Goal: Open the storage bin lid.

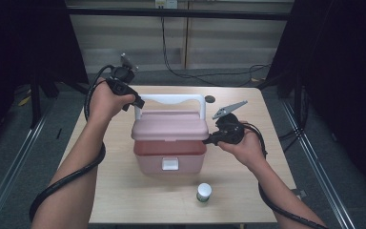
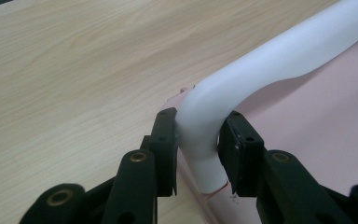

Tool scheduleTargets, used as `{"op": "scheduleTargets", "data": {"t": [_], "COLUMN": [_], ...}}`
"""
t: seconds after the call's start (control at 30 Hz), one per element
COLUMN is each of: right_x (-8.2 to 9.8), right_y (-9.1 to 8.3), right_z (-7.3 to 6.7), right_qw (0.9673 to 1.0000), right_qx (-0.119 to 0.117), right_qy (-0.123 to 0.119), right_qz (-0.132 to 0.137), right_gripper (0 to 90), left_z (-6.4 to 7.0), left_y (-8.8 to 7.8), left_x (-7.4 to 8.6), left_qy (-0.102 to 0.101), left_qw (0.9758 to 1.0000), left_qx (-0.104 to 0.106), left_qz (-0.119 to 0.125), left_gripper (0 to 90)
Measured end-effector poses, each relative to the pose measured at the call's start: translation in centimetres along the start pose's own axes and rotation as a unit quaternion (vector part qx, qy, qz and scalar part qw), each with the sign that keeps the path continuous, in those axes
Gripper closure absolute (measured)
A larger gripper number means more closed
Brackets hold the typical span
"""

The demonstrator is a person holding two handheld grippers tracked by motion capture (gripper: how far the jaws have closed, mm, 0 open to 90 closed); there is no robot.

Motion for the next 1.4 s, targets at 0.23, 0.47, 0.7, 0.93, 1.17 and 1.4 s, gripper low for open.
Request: {"op": "scheduleTargets", "data": {"t": [0.23,0.47,0.7,0.93,1.17,1.4], "right_x": [-0.4,-0.7,-0.7,-0.7,-1.0,-1.1], "right_y": [0.4,0.1,-0.3,-0.4,-0.7,-0.7], "right_z": [-0.6,-0.8,-0.7,-0.9,-0.9,-0.9], "right_qw": [0.9999,0.9999,0.9999,0.9999,0.9998,0.9997], "right_qx": [0.000,-0.004,0.000,0.001,0.002,0.006], "right_qy": [-0.010,-0.013,-0.011,-0.016,-0.018,-0.022], "right_qz": [-0.005,0.002,0.005,0.006,0.010,0.009], "right_gripper": [90.0,90.0,90.0,90.0,90.0,90.0], "left_z": [0.0,-0.2,-0.3,-1.0,-1.9,-3.2], "left_y": [0.0,0.1,0.1,-0.2,-1.1,-1.9], "left_x": [-0.1,-0.1,-0.1,0.3,1.5,2.9], "left_qy": [0.000,0.007,0.016,0.012,0.008,-0.011], "left_qw": [1.0000,0.9998,0.9992,0.9987,0.9984,0.9985], "left_qx": [-0.003,-0.005,-0.017,-0.026,-0.033,-0.038], "left_qz": [0.008,0.019,0.034,0.041,0.046,0.038], "left_gripper": [67.6,67.6,61.2,48.3,40.8,40.9]}}
Point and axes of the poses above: each handheld gripper's, and its own axes: y roughly forward along the jaws, x roughly out of its underside, z roughly to its right, the point moved 9 cm from there along y, roughly forward along the jaws, and after that the axes turned 4 degrees about x, right-handed, at the moved point
